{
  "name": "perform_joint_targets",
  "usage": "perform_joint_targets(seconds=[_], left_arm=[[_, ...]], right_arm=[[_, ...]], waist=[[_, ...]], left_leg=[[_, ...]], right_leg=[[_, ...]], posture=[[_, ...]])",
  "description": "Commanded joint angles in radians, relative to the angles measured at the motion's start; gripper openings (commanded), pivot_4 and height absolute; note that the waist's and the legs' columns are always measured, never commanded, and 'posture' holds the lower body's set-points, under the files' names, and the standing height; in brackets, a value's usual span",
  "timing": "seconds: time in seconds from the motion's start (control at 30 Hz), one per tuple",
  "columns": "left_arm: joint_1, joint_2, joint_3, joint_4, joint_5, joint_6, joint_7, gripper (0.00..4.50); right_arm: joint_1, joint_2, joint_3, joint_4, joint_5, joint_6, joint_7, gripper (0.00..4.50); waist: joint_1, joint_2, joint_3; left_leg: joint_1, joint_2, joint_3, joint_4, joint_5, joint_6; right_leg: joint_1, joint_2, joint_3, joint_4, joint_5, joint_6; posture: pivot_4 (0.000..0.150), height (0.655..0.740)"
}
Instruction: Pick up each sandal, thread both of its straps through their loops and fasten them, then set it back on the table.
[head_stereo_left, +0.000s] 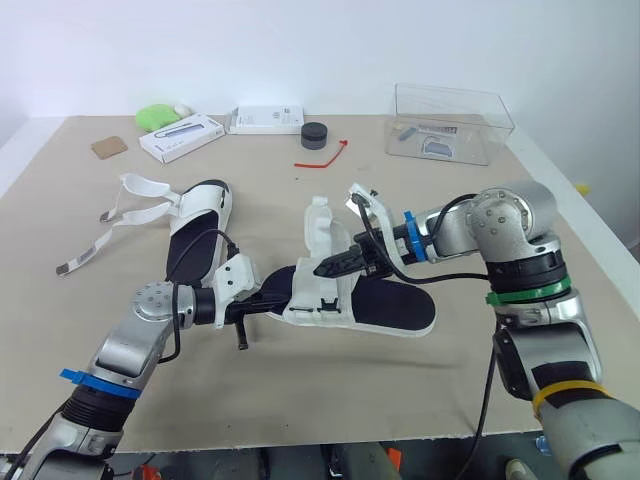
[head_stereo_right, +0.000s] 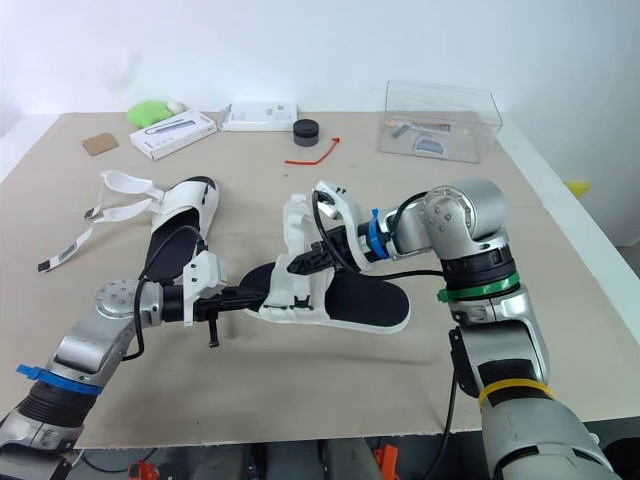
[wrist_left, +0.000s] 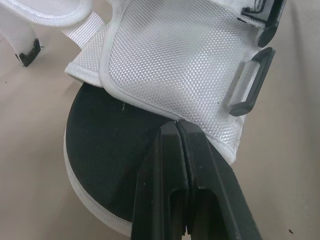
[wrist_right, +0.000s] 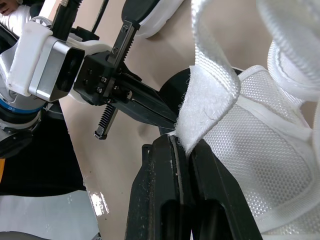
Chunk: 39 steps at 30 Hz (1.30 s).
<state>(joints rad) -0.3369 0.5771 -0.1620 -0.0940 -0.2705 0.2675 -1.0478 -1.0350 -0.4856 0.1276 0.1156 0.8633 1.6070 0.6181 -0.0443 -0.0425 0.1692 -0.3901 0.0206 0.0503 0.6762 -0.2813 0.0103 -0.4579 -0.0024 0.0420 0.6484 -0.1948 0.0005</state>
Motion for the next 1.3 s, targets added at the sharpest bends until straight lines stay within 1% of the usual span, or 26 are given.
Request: perform_joint_targets(seconds=[0.03, 0.23, 0.43, 0.6, 0.93, 1.1, 1.3], left_arm=[[0.011, 0.004, -0.022, -0.001, 0.012, 0.003, -0.007, 0.00], [0.005, 0.002, -0.023, 0.008, 0.016, -0.001, -0.009, 0.00], [0.000, -0.002, -0.026, 0.015, 0.018, -0.006, -0.009, 0.00], [-0.001, -0.006, -0.027, 0.017, 0.018, -0.006, -0.008, 0.00], [-0.006, -0.007, -0.026, 0.025, 0.022, -0.009, -0.006, 0.00], [-0.010, -0.006, -0.025, 0.032, 0.025, -0.011, -0.005, 0.00], [-0.018, -0.011, -0.029, 0.043, 0.030, -0.012, 0.001, 0.00]], right_arm=[[-0.024, 0.007, -0.055, 0.008, 0.065, 0.007, -0.036, 0.04], [-0.037, -0.018, -0.058, 0.022, 0.165, 0.007, -0.097, 0.04], [-0.008, -0.037, -0.039, 0.035, 0.264, 0.007, -0.199, 0.04], [0.034, -0.040, -0.035, 0.022, 0.275, 0.007, -0.302, 0.04], [0.058, -0.008, -0.079, 0.012, 0.310, 0.007, -0.428, 0.04], [0.043, -0.004, -0.101, -0.001, 0.405, 0.007, -0.496, 0.04], [0.062, -0.015, -0.103, -0.023, 0.513, 0.007, -0.573, 0.04]], waist=[[0.000, 0.000, 0.000], [0.000, 0.000, 0.000], [0.000, 0.000, 0.000], [0.000, 0.000, 0.000], [0.000, 0.000, -0.001], [0.000, 0.000, -0.001], [0.000, 0.000, -0.001]], left_leg=[[0.000, 0.000, 0.000, 0.000, 0.000, 0.000], [0.000, 0.000, 0.000, 0.000, 0.000, 0.000], [0.000, 0.000, 0.000, 0.000, 0.000, 0.000], [0.000, 0.000, 0.000, 0.000, 0.000, 0.000], [0.000, 0.000, 0.000, 0.001, 0.000, 0.000], [0.000, 0.000, 0.000, 0.001, 0.000, 0.000], [0.000, 0.000, 0.000, 0.001, 0.000, 0.000]], right_leg=[[0.000, 0.000, 0.000, 0.000, 0.000, 0.000], [0.000, 0.000, 0.000, 0.000, 0.000, 0.000], [0.000, 0.000, 0.000, 0.000, 0.000, 0.000], [0.000, 0.000, 0.000, 0.000, 0.000, 0.000], [0.000, 0.000, 0.001, 0.000, 0.000, 0.001], [0.000, 0.000, 0.001, 0.000, 0.000, 0.001], [0.000, 0.000, 0.001, 0.000, 0.001, 0.001]], posture=[[0.150, 0.7400], [0.150, 0.7400], [0.150, 0.7400], [0.150, 0.7400], [0.150, 0.7400], [0.150, 0.7400], [0.150, 0.7400]])
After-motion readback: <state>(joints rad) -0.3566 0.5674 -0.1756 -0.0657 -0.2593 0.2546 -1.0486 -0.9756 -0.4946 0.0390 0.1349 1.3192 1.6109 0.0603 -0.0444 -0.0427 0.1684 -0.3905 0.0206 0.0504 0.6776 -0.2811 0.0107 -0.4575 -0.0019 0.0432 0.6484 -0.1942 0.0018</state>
